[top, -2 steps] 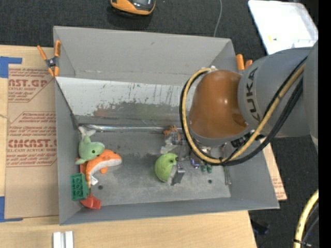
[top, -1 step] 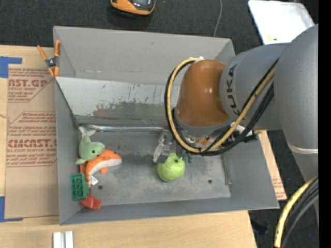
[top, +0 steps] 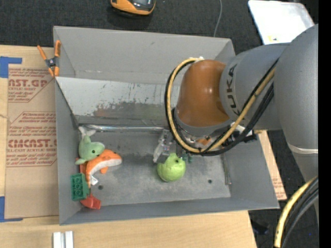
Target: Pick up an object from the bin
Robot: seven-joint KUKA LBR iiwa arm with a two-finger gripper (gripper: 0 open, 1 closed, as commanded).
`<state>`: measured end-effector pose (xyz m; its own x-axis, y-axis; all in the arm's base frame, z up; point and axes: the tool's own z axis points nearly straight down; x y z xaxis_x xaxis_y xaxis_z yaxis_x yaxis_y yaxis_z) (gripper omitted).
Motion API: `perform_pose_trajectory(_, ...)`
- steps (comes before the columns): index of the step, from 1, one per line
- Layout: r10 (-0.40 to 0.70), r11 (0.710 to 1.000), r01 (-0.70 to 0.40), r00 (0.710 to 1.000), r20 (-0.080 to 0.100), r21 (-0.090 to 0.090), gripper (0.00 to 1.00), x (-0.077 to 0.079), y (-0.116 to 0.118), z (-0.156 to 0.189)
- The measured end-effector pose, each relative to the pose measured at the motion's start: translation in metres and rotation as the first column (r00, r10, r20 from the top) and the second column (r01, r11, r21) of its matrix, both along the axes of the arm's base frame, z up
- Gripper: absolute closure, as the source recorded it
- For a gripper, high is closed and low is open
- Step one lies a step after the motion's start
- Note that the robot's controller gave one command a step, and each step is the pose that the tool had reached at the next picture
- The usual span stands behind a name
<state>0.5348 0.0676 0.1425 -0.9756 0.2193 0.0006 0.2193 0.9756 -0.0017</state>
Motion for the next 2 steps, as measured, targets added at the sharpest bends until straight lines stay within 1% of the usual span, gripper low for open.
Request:
perform_pose_trajectory(1, -0.077, 0.997, 0.077, 0.997, 0.006, 0.002, 1.0, 0.009, -0.028, -0.045)
perform_pose_trajectory(2, -0.189, 0.982, 0.189, 0.982, 0.02, 0.002, 1.0, -0.005, -0.012, -0.064)
